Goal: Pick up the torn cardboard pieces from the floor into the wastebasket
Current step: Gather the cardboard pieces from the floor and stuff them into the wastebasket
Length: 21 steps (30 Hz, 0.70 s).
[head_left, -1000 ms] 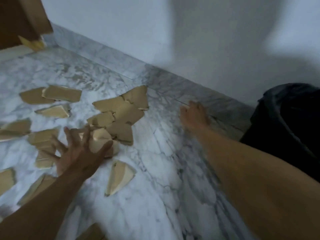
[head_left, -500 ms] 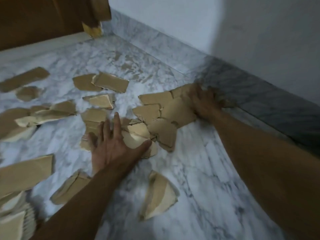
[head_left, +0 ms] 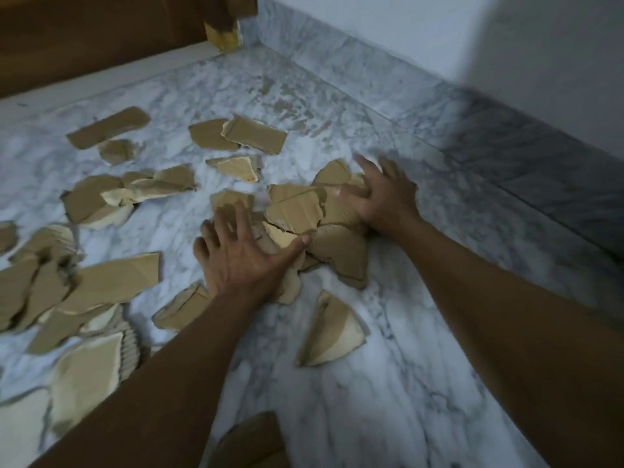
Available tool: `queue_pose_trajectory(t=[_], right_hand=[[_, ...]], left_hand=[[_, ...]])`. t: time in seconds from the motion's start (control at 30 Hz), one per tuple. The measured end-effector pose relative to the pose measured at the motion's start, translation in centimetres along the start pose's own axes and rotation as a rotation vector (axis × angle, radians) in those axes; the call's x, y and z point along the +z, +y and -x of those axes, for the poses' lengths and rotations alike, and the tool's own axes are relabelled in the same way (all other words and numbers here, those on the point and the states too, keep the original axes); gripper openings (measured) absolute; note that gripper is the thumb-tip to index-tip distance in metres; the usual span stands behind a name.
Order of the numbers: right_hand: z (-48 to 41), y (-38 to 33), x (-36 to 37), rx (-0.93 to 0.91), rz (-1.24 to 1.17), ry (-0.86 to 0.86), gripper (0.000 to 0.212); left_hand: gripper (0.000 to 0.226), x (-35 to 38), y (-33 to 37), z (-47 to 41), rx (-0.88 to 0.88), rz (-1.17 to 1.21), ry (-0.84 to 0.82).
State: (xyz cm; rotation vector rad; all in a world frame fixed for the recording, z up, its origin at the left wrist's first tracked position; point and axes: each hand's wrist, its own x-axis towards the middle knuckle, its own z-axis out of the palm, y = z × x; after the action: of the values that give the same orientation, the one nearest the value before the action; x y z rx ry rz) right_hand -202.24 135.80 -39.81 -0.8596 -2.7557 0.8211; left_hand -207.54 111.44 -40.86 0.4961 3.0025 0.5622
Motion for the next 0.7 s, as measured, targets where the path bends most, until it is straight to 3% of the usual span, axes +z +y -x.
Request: queue_pose_trajectory(t=[0.1, 0.27, 0.4, 0.5, 0.7], right_hand=[[0.9, -0.2, -0.1, 0.182, 0.092, -0.084, 0.079], [5.2, -5.1, 2.8, 0.044, -0.477, -0.075, 0.047], [6.4, -7.4, 4.4, 0.132, -0.805, -0.069, 0.031], [7.8, -8.3, 4.6, 0.240, -1.005, -0.091, 0.032], [10.9, -9.8, 3.3, 0.340, -1.212, -0.093, 0.035]], left_hand=[[0.122, -0.3, -0.6, 0.3, -0.021, -0.026, -0.059], [0.095, 0.5, 0.8, 1.0, 0.017, 0.134, -0.019], [0.078, 0.0, 1.1, 1.4, 0.018, 0.292, 0.042], [0.069, -0.6, 0.7, 1.7, 0.024, 0.475, 0.074], [0.044, -3.7, 2.1, 3.5, -0.102, 1.076, -0.073]])
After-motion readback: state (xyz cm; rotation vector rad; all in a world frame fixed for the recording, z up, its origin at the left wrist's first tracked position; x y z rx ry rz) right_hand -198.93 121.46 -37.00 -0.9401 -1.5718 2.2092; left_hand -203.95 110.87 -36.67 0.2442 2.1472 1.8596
